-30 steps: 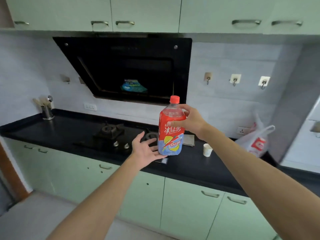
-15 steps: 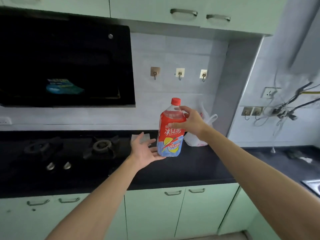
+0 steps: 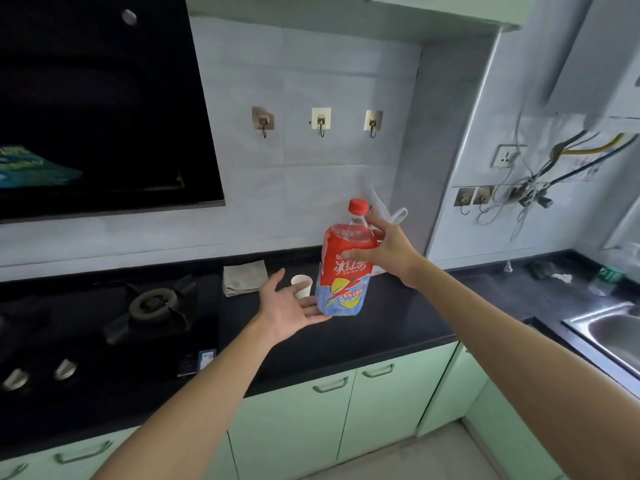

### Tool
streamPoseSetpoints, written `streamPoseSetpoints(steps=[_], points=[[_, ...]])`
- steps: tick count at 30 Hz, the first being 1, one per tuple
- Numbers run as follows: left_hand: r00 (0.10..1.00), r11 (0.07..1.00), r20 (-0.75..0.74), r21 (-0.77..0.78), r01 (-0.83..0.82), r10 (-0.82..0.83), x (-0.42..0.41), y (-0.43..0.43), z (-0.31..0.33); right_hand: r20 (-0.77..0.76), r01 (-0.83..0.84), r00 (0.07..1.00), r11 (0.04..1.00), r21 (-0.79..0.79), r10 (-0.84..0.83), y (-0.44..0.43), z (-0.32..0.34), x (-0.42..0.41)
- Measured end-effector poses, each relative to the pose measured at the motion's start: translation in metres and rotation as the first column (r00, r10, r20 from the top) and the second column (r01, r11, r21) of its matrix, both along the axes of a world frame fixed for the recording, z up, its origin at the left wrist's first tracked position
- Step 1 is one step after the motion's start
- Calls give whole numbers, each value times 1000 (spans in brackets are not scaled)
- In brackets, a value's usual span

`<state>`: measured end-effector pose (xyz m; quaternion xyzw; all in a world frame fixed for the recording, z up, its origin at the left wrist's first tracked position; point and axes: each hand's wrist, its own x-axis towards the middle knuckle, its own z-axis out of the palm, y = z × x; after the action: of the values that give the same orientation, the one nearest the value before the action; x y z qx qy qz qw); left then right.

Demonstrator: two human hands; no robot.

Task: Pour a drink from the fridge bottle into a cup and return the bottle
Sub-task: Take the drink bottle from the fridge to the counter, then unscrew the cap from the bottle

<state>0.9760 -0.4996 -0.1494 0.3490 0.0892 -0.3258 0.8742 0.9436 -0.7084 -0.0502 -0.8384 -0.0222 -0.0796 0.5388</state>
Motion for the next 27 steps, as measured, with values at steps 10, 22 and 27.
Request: streamPoseSetpoints(steps=[10, 22, 27], points=[[997, 1000, -79, 31, 4, -2, 49, -15, -50, -44, -23, 999, 998, -53, 20, -13, -46, 46], [985, 973, -163, 230, -14, 53, 119, -35, -117, -142, -137, 982, 988, -65, 127, -36, -127, 125], [961, 966, -251, 256, -48, 114, 125, -44, -149, -196, -202, 964, 974, -99, 180, -39, -165, 148]])
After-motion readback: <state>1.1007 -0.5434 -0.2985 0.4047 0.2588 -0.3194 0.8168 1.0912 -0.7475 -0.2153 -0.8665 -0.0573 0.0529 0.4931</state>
